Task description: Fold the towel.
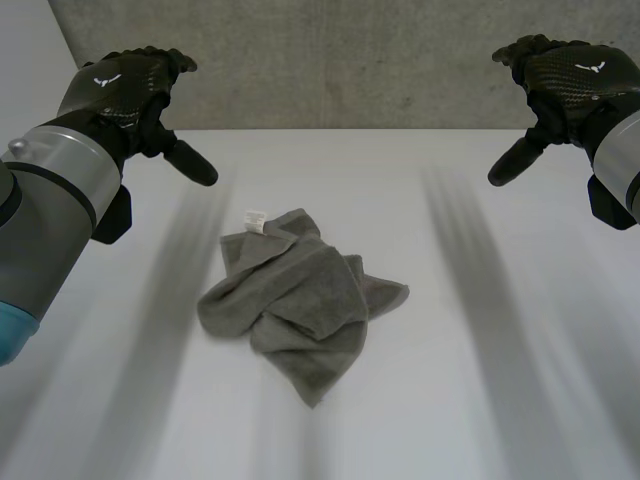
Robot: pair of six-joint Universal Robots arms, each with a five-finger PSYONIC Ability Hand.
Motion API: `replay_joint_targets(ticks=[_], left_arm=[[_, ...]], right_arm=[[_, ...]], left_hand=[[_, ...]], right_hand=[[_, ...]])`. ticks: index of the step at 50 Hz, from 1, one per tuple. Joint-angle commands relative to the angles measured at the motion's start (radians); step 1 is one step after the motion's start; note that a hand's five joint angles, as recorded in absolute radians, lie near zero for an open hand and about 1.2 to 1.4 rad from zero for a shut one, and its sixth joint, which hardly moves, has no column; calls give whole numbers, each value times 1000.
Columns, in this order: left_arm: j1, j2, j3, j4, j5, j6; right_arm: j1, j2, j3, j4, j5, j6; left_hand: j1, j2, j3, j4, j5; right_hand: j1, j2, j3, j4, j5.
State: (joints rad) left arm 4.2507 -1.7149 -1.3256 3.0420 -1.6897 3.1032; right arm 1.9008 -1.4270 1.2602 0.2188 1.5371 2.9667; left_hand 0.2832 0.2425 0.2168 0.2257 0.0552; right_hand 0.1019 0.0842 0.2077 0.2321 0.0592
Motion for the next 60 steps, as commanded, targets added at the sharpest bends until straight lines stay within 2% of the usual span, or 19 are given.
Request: replay_joint_targets(ticks=[1,17,23,26,28,29,31,37,41,46,48,49,51,52,53,54,55,56,60], left_arm=[[0,-2,-4,1,1,0],[-2,0,-12,4,2,0],[-2,-2,-86,46,4,8],[-2,-19,-141,96,30,41],[0,-47,-184,151,79,112],[0,-48,-184,152,79,112],[6,-92,-204,187,132,207],[23,-205,-218,198,228,343],[23,-270,-207,201,248,374],[20,-354,-176,204,248,396],[21,-403,-158,204,248,406],[21,-404,-158,204,248,406],[18,-434,-138,202,248,419],[18,-434,-138,202,248,419],[17,-439,-130,199,248,423],[17,-439,-130,199,248,423],[15,-439,-124,193,248,426],[17,-430,-124,190,249,428],[15,-420,-122,178,251,426]], right_arm=[[0,0,1,-1,-2,0],[1,0,8,-2,0,-3],[15,0,38,-10,-9,-6],[18,8,70,-18,-46,-6],[18,35,119,-41,-131,2],[18,36,119,-41,-132,2],[35,107,166,-97,-207,8],[129,256,203,-251,-226,38],[152,352,191,-297,-227,87],[198,454,145,-328,-236,192],[221,514,108,-332,-229,251],[221,514,108,-332,-229,252],[227,549,76,-331,-218,294],[227,550,76,-331,-218,295],[227,553,71,-328,-219,313],[227,547,73,-323,-222,327],[227,546,73,-323,-222,327],[224,537,76,-320,-229,334],[215,487,87,-315,-233,334]], left_hand=[[-55,-14,-42,-51,-2],[-61,-20,-42,-51,-7],[-76,-35,-42,-51,-22],[-81,-41,-42,-51,-28],[-76,-35,-42,-51,-22],[-76,-35,-42,-51,-22],[-76,-35,-42,-51,-22],[-70,-29,-42,-51,-16],[-58,-17,-42,-51,-4],[115,156,-42,-51,169],[363,404,-42,-51,417],[365,406,-42,-51,418],[864,905,-42,-51,918],[867,908,-42,-51,920],[998,1038,-42,-51,1051],[999,1040,-42,-51,1052],[1112,1153,-42,-51,1165],[1113,1154,-42,-51,1167],[1113,1154,-42,-51,1167]], right_hand=[[-102,-84,-33,-58,-59],[-102,-84,-33,-58,-59],[-102,-84,-33,-58,-59],[-102,-84,-33,-58,-59],[-102,-84,-33,-58,-59],[-102,-84,-33,-58,-59],[-102,-84,-33,-58,-59],[-49,-32,-33,-58,-59],[62,80,-33,-58,-59],[265,283,-33,-58,133],[466,484,-33,-58,335],[467,485,-33,-58,336],[800,818,-33,-58,669],[802,820,-33,-58,670],[945,962,-33,-58,813],[1068,1086,-33,-58,936],[1069,1087,-33,-58,937],[1171,1189,-33,-58,1039],[1294,1312,-33,-58,1163]])
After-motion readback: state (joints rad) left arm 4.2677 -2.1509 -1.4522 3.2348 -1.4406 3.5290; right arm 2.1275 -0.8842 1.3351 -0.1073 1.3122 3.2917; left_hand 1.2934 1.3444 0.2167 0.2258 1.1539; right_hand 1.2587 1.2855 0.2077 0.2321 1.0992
